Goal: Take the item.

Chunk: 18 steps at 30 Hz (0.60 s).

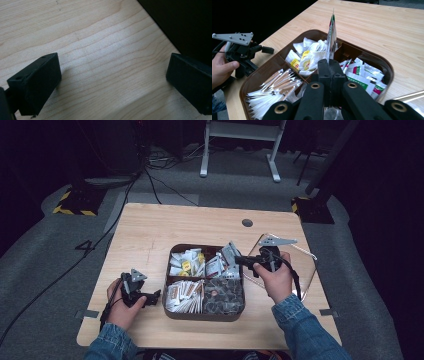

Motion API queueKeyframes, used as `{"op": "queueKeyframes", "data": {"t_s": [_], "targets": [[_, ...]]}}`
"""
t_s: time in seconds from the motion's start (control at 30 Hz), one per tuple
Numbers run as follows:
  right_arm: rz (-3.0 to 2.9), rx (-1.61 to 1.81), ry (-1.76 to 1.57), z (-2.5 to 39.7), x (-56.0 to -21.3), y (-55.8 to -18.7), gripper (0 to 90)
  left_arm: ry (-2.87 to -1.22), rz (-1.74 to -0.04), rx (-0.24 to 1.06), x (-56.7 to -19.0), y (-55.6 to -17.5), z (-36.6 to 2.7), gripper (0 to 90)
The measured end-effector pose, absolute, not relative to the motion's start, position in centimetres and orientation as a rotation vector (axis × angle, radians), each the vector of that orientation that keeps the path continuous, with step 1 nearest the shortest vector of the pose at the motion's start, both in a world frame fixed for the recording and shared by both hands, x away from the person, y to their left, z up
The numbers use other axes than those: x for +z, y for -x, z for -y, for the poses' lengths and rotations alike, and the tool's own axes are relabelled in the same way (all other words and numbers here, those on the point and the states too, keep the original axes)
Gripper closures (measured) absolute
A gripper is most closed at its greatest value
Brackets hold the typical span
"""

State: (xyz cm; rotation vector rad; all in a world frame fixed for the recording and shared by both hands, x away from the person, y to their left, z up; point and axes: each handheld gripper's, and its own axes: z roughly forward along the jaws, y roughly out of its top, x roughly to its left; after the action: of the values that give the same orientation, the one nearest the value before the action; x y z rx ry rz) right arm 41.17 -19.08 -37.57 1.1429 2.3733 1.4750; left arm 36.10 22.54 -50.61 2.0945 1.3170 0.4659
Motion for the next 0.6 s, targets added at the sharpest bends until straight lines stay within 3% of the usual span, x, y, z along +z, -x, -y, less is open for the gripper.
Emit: {"op": "queueKeyframes", "data": {"t_s": [0.6], "targets": [[-2.289, 1.500, -1.188, 22.9, -36.7, -39.2, 90.0, -2.094, -1.316, 0.465, -50.6, -36.1, -22.5, 0.1]]}}
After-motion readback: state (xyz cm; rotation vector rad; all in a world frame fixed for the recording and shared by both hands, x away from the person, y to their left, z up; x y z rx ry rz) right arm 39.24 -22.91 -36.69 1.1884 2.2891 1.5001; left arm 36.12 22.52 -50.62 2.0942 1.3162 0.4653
